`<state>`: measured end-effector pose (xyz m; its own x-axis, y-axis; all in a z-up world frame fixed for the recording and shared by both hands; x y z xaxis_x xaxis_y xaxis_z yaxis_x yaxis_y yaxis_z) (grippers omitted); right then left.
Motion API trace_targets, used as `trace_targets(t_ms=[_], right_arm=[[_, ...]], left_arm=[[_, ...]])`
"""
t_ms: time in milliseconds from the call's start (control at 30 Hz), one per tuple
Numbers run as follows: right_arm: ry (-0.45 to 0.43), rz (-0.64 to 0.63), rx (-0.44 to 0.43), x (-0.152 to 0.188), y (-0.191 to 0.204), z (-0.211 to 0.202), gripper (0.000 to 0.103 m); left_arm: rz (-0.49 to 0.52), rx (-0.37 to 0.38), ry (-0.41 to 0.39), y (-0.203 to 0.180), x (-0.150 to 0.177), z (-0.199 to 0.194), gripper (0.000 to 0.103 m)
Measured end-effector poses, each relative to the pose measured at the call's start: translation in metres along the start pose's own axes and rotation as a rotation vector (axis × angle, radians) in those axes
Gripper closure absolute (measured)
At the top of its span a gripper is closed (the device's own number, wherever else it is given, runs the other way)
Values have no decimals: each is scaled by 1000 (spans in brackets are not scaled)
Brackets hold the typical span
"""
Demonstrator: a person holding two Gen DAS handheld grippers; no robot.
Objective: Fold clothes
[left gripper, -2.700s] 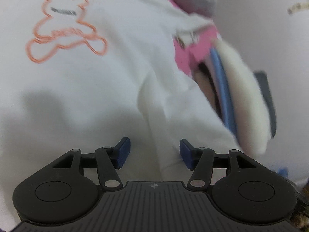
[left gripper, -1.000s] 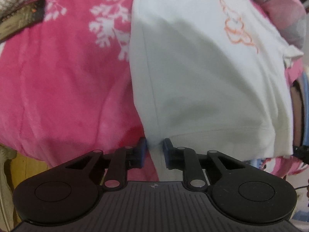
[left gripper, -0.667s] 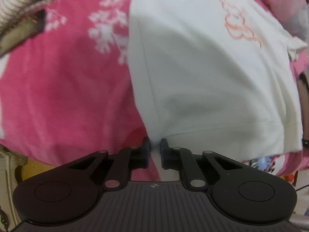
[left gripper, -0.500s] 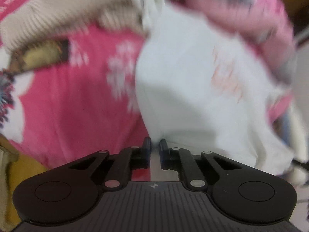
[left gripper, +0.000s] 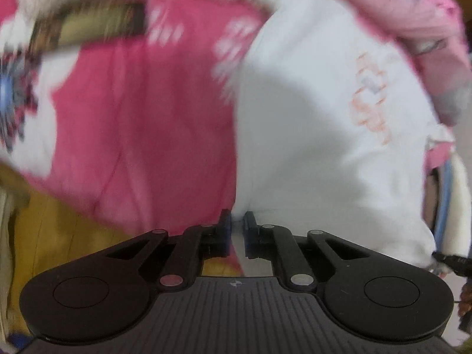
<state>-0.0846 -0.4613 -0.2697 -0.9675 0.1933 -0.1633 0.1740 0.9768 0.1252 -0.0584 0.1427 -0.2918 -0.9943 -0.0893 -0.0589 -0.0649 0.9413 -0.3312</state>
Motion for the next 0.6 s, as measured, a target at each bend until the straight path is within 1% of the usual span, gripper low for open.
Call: trace_targets(t_ms=[33, 67, 100, 167, 200, 233, 267, 300, 333, 367, 400, 433, 467, 500, 533, 567, 600], right_arm=[[43, 15, 19, 9, -7, 11, 102], [39, 23, 10, 9, -5, 10, 102], [17, 28, -11, 5, 1, 5, 102], [-33, -29, 12, 3, 7, -5, 101], [-8, -23, 12, 9, 3, 1, 101], [44, 2, 14, 21, -4, 13, 102], [54, 10, 16, 24, -7, 15, 102], [45, 12, 18, 24, -8, 12, 102], [37, 13, 20, 24, -9, 10, 102], [3, -13, 28, 21, -7, 0, 101], [-16, -35, 42, 21, -6, -5, 101], [4, -29, 51, 28, -12, -1, 101], [36, -16, 56, 37, -19, 5, 101], [38, -16, 56, 38, -19, 7, 101], [30, -21, 54, 36, -17, 7, 101], [6, -33, 46, 33, -11, 6, 101], [-10, -46, 51, 34, -10, 7, 101]], left_arm=[[4, -14, 26, 1, 3, 6, 96], [35, -14, 20, -7, 0, 5, 96], [65, -22, 13, -10, 1, 4, 96], [124, -39, -1, -14, 5, 2, 95], [86, -44, 37, -3, 12, 14, 95], [63, -49, 57, 1, 13, 20, 95], [43, -54, 76, 4, 14, 25, 95], [76, -45, 59, -6, 8, 21, 96], [130, -43, 32, -16, 4, 15, 95], [186, -42, 5, -26, 0, 10, 95], [208, -58, 22, -25, 4, 13, 95], [201, -67, 49, -21, 8, 19, 95], [219, -73, 58, -23, 8, 22, 95], [240, -79, 65, -27, 7, 23, 95], [261, -85, 71, -30, 7, 25, 95], [305, -96, 64, -36, 4, 28, 95], [354, -125, 68, -40, 4, 32, 95]])
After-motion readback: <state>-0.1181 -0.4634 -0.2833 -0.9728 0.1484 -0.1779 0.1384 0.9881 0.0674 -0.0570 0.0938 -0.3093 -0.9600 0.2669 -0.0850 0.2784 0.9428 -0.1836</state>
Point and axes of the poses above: each gripper's, at about its wrist camera, not at the fingertips, and z roughly the way its jaws point, y to its left, x to its underside, the point moved 9 cm from there along z, roughly the way its jaws point, and after that the axes turned 2 degrees about -x, right-handed, at the moved point
